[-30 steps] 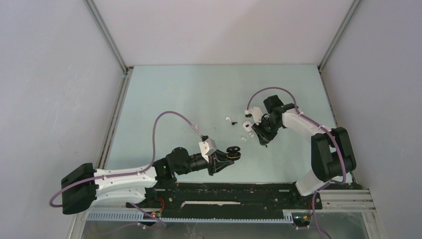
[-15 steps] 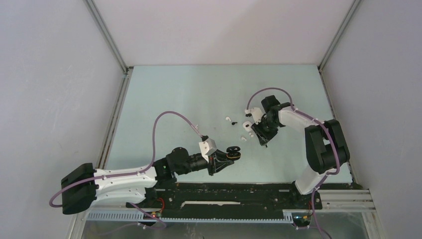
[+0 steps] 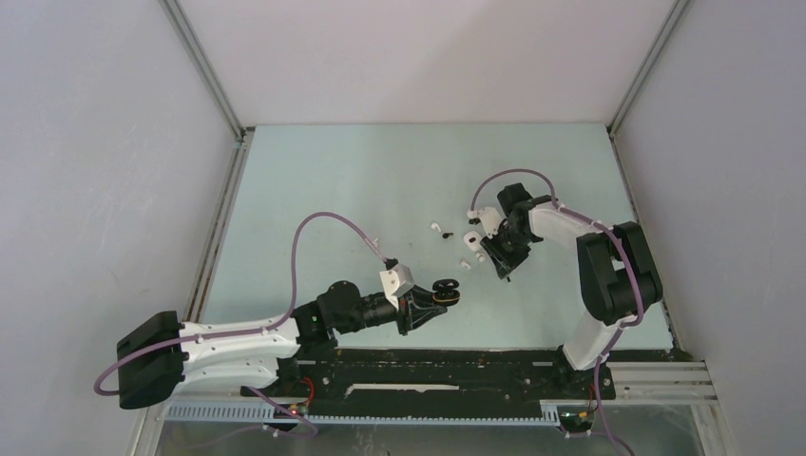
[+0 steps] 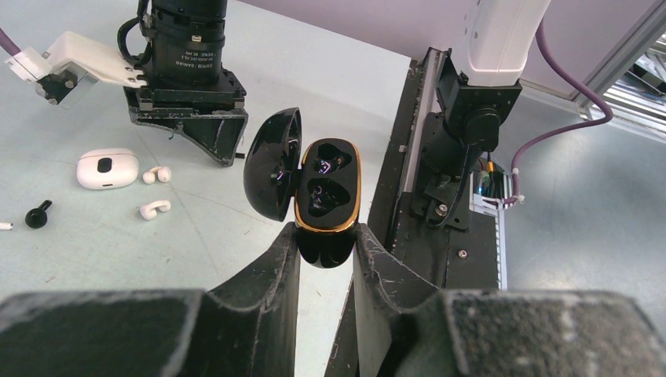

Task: Insert the wireless bluetooth earbuds into the charging case
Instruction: Pick up the earbud from the center of the board, then place the earbud in the charging case.

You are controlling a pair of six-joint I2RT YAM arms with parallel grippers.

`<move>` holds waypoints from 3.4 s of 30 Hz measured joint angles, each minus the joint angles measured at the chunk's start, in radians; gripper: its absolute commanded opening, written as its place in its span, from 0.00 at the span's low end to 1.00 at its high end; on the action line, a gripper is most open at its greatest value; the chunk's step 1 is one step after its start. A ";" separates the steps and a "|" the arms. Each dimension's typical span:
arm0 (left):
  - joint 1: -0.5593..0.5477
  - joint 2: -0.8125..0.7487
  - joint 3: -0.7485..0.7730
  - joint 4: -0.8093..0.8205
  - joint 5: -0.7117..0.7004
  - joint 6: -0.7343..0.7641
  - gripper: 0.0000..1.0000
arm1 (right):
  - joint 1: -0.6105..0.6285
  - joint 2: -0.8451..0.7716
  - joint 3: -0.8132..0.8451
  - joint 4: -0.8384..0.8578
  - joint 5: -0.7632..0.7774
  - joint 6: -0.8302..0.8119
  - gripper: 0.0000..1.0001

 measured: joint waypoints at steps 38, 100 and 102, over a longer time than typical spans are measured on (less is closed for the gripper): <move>0.000 0.193 0.089 0.096 -0.091 -0.001 0.00 | -0.024 -0.914 0.022 0.166 -0.333 -0.005 0.00; 0.000 0.101 0.080 0.285 -0.079 0.061 0.00 | 0.406 -1.054 -0.168 0.465 -0.299 0.108 0.00; 0.000 0.105 0.080 0.286 -0.079 0.061 0.00 | 0.409 -1.054 -0.170 0.463 -0.298 0.090 0.00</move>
